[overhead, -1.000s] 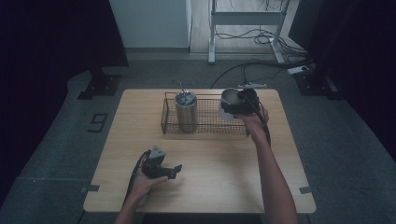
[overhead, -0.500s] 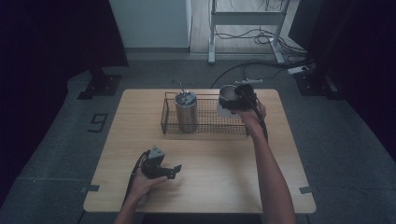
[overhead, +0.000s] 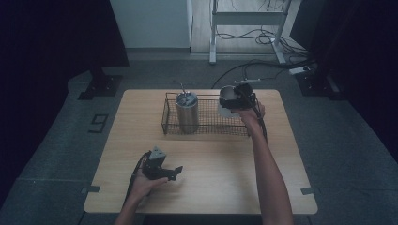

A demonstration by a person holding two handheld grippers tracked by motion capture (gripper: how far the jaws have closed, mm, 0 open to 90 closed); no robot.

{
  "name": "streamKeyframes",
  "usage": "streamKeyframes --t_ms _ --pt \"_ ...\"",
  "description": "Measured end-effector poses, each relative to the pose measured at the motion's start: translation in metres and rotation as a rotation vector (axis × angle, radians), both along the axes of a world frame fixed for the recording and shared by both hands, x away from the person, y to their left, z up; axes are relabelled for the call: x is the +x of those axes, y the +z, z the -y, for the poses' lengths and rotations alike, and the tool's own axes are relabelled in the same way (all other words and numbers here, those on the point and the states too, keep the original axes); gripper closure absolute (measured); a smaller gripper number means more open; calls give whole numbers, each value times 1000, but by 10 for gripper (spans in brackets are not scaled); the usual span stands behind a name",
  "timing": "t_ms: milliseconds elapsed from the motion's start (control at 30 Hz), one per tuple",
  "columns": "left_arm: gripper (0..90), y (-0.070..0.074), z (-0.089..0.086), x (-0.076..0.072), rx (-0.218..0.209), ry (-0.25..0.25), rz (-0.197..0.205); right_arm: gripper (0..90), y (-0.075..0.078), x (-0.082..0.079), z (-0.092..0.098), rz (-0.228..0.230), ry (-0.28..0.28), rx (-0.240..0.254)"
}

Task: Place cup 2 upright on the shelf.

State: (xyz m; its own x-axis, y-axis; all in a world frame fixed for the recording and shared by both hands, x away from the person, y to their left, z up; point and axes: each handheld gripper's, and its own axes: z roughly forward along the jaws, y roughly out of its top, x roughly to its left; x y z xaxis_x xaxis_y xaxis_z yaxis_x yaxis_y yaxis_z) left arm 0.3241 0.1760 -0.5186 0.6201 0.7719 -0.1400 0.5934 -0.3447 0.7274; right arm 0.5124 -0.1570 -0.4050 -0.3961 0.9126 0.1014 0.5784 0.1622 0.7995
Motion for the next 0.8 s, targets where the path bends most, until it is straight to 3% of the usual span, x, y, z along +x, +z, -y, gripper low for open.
streamKeyframes --t_ms 800 --pt "85 -2 0 0 5 3 -11 72 -28 12 -6 -63 6 -30"
